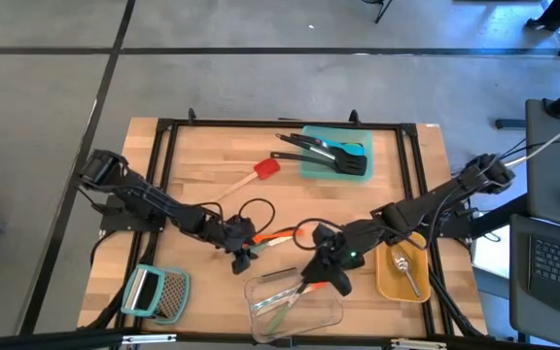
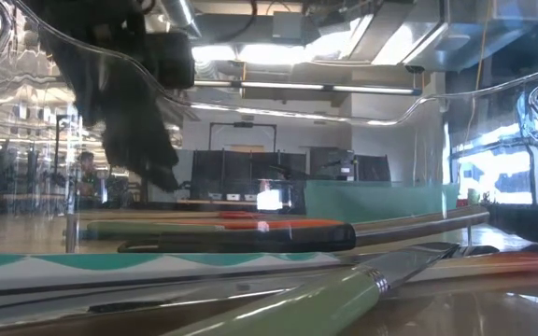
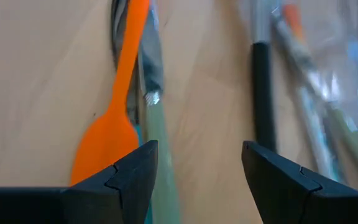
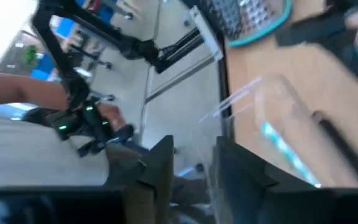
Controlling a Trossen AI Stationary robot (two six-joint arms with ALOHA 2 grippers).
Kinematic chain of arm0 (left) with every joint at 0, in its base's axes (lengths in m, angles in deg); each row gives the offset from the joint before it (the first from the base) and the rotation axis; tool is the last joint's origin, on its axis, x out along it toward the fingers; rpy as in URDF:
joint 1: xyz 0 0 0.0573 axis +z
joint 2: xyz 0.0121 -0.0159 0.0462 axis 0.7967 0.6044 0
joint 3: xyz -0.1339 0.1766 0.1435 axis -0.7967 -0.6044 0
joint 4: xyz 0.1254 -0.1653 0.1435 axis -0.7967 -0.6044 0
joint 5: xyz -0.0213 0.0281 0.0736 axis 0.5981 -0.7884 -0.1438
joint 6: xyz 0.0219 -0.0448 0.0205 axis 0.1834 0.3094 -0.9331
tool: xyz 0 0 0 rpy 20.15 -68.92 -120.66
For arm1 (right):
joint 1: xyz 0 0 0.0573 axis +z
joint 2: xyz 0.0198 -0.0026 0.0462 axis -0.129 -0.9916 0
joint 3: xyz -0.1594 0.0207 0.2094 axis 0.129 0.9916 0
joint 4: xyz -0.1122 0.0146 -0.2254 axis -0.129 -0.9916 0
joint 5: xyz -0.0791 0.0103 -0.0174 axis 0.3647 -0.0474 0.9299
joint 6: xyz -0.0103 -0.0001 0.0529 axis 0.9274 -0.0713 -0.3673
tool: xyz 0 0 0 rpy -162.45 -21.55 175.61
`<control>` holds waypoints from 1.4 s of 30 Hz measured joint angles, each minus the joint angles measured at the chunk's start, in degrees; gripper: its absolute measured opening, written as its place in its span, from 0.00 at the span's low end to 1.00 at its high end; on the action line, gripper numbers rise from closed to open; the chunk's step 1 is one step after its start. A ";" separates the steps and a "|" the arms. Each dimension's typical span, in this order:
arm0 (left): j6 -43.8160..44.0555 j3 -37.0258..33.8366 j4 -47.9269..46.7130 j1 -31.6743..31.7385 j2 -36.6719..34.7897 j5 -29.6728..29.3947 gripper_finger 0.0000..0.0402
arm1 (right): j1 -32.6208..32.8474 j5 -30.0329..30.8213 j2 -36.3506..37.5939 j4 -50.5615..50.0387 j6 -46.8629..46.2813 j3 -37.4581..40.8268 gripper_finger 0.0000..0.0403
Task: Pick & Place Kitchen Items
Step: Put the green table knife into the transparent bin
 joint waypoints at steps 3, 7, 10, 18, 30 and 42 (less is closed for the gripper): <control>1.71 0.00 0.61 0.18 1.25 -0.01 0.57 | -0.96 -1.87 1.86 2.01 -1.76 4.79 0.36; 4.08 0.00 0.54 0.48 2.66 -0.29 0.57 | -2.92 -2.65 2.61 0.44 0.53 7.37 0.44; 4.76 -0.02 -0.10 0.44 3.63 -0.21 0.57 | -4.17 -3.68 2.61 0.49 2.96 8.70 0.48; 5.73 0.22 1.24 0.44 6.61 -0.32 0.57 | -7.78 -4.31 2.60 -3.56 9.42 9.97 0.51; 5.67 0.41 1.51 0.35 10.37 -1.10 0.57 | -15.04 -5.19 2.60 -10.07 15.60 9.97 0.51; 5.45 0.37 1.51 0.31 10.58 -3.29 0.56 | -16.05 -3.47 0.53 -10.66 17.14 9.97 0.51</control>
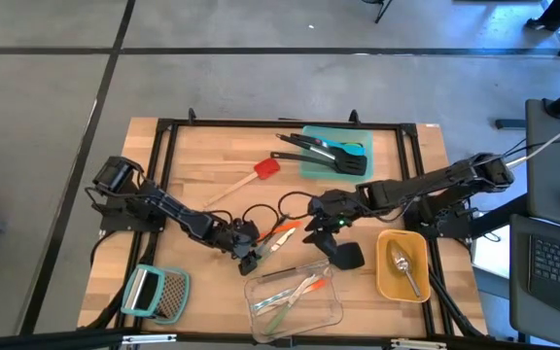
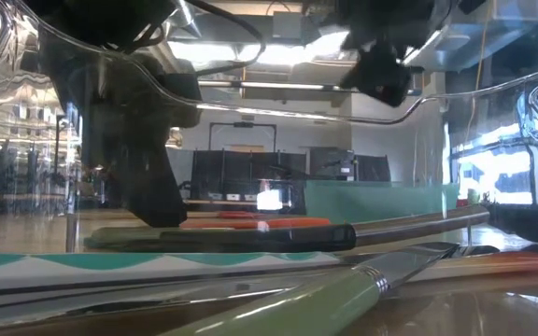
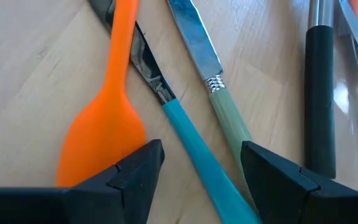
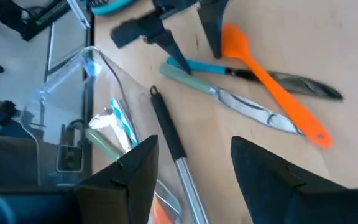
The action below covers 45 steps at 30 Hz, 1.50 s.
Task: Pick & Place Kitchen Items
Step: Put the green table knife into the transparent bin
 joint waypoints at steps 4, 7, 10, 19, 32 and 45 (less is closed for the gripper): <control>-0.67 0.00 -0.37 -0.02 0.14 -0.55 0.53 | 0.00 -1.89 -3.17 0.91 0.05 -0.02 0.51; -1.96 0.00 -0.61 -0.02 0.16 -0.78 0.50 | 0.02 -3.43 -6.05 1.19 0.57 -0.02 0.51; -2.06 0.00 -0.69 -0.28 0.18 -1.45 0.48 | 0.05 -3.88 -8.92 2.40 0.92 -0.02 0.51; -4.40 3.76 -3.44 -1.59 0.38 -1.96 0.46 | 0.00 -4.59 -14.17 8.06 3.31 -0.02 0.51; -5.41 11.45 -9.95 -0.42 0.77 -0.96 0.46 | -3.51 -9.54 -17.44 8.94 12.63 -0.03 0.46; -7.03 11.56 -7.36 1.15 1.64 8.58 0.46 | -4.87 -11.29 -23.76 11.20 14.16 -0.02 0.43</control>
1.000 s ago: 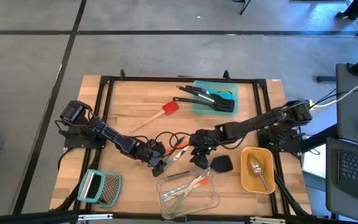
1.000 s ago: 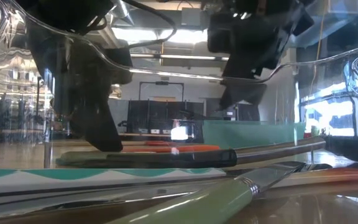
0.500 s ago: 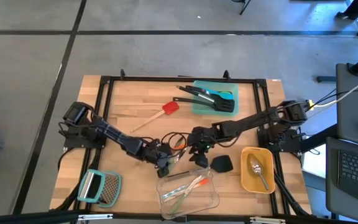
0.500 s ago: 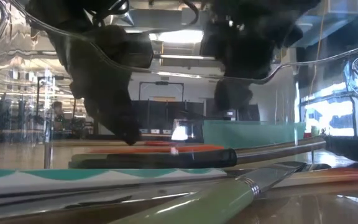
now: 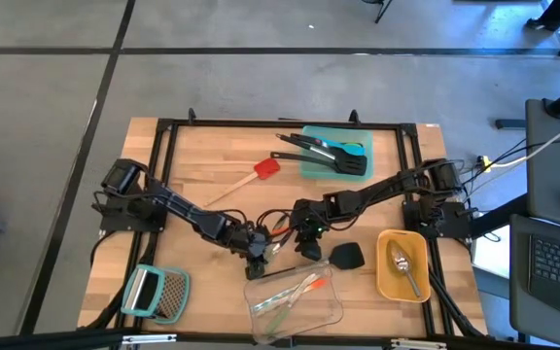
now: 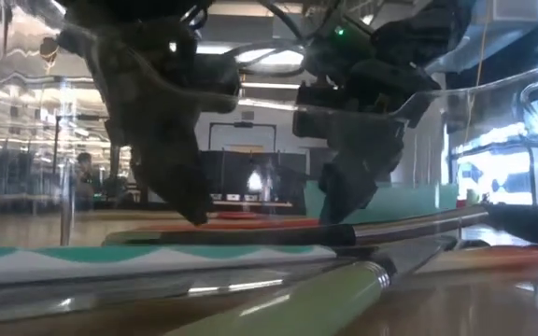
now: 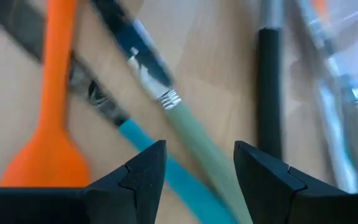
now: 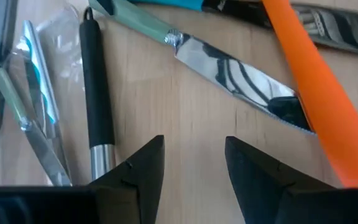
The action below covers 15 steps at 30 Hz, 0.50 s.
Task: Pick & Place Kitchen Items
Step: Put the green table knife into the transparent bin
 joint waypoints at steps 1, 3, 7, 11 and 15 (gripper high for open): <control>-0.13 0.00 -0.29 0.20 0.26 0.18 0.46 | -0.02 0.00 0.00 0.23 0.16 0.00 0.43; -0.29 0.07 -0.30 0.37 0.84 0.07 0.46 | -0.21 0.02 0.00 0.52 0.41 0.00 0.43; -1.27 -0.25 -0.09 0.86 1.06 -0.76 0.46 | -0.72 0.00 0.00 0.83 0.36 0.00 0.43; -2.93 -0.20 -2.13 1.73 1.04 -1.32 0.46 | -1.26 0.00 0.02 1.41 0.33 0.00 0.43; -4.15 -0.10 -6.62 2.93 0.93 -2.77 0.46 | -1.59 0.00 0.01 1.62 -0.05 0.00 0.43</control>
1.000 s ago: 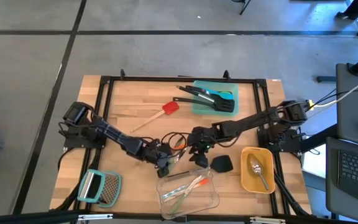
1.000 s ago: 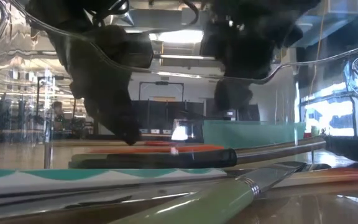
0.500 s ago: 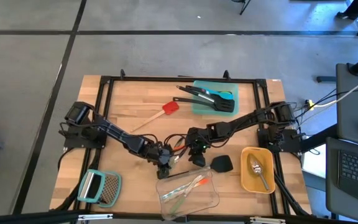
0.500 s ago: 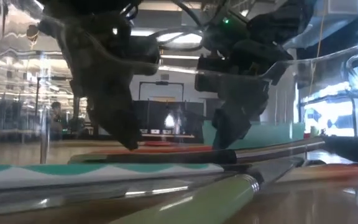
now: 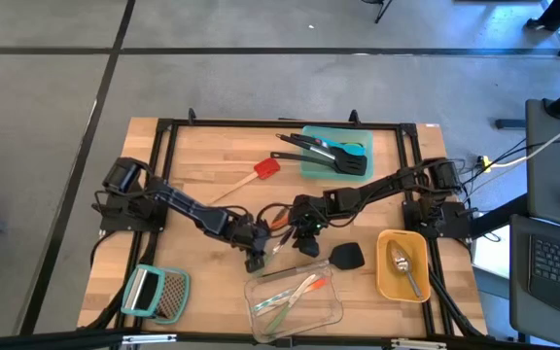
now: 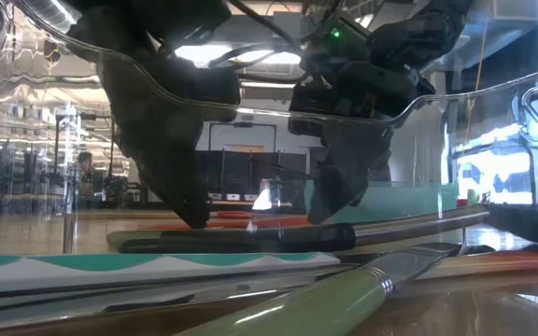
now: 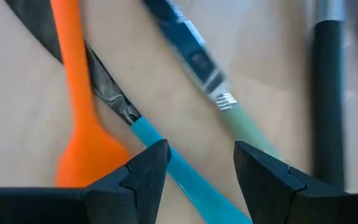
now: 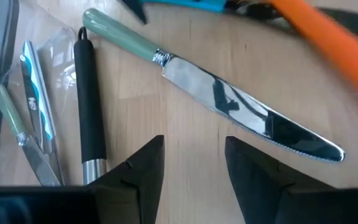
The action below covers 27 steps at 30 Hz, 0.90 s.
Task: Pick & Place Kitchen Items
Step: Put the green table knife into the transparent bin
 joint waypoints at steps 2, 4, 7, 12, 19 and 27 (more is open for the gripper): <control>-0.85 -0.02 -2.13 0.67 -0.02 -0.48 0.46 | -0.05 0.00 0.02 0.40 -0.07 0.00 0.43; -1.29 -0.08 -2.83 1.39 -0.02 -0.39 0.46 | -0.05 -0.13 0.02 0.70 -0.17 0.00 0.43; -1.91 -0.15 -2.68 2.03 -0.68 0.19 0.46 | -0.10 -1.89 0.02 2.04 -0.20 0.00 0.43; -2.98 -0.44 -3.11 2.93 -2.86 0.05 0.46 | -0.66 -3.50 0.02 3.87 0.58 -0.02 0.43; -1.89 -0.52 -3.54 4.49 -6.15 3.29 0.46 | -3.26 -9.77 -1.37 3.14 -0.46 0.00 0.42; 2.32 -0.49 -3.91 4.29 -11.10 -3.42 0.46 | -3.45 -6.37 -4.27 1.48 -0.83 -1.48 0.30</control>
